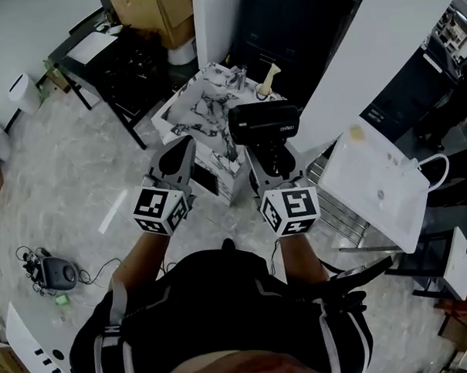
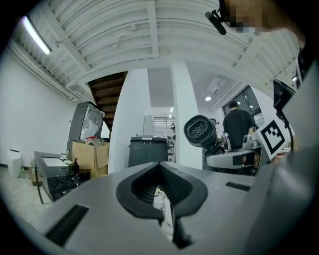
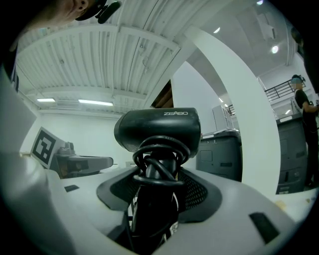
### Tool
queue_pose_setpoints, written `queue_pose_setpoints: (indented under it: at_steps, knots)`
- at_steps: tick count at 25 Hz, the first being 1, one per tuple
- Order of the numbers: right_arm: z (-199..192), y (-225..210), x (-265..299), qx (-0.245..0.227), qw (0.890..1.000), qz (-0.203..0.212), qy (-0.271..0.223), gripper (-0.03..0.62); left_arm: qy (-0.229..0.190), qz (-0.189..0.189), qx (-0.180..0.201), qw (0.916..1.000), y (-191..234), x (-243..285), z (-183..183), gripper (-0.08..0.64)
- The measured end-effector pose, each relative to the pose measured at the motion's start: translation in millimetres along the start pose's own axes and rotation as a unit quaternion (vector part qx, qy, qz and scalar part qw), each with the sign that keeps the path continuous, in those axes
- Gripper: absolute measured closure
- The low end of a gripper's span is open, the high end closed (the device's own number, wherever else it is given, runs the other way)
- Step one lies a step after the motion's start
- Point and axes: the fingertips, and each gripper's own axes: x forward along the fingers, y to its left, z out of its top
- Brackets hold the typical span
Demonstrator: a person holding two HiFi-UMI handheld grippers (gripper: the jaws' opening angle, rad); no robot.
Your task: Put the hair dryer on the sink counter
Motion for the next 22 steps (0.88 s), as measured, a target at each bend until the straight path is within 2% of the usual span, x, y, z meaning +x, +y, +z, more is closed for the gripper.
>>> queue_pose_setpoints:
  at_steps: [5, 13, 22]
  knots:
    - [0.5, -22.4, 9.5, 0.007, 1.0, 0.006, -0.01, 0.345, 0.004, 0.0, 0.004, 1.0, -0.8, 29.3, -1.4, 0.555]
    - [-4.1, -48.8, 27.1, 0.003, 1.0, 0.005, 0.002, 0.345, 0.007, 0.001, 0.02, 0.9998, 6.3, 61.5, 0.8, 0.555]
    - [-10.2, -51.3, 74.9, 0.005, 1.0, 0.0, 0.005, 0.345, 0.009, -0.013, -0.004, 0.9999, 44.3, 96.6, -12.9, 0.555]
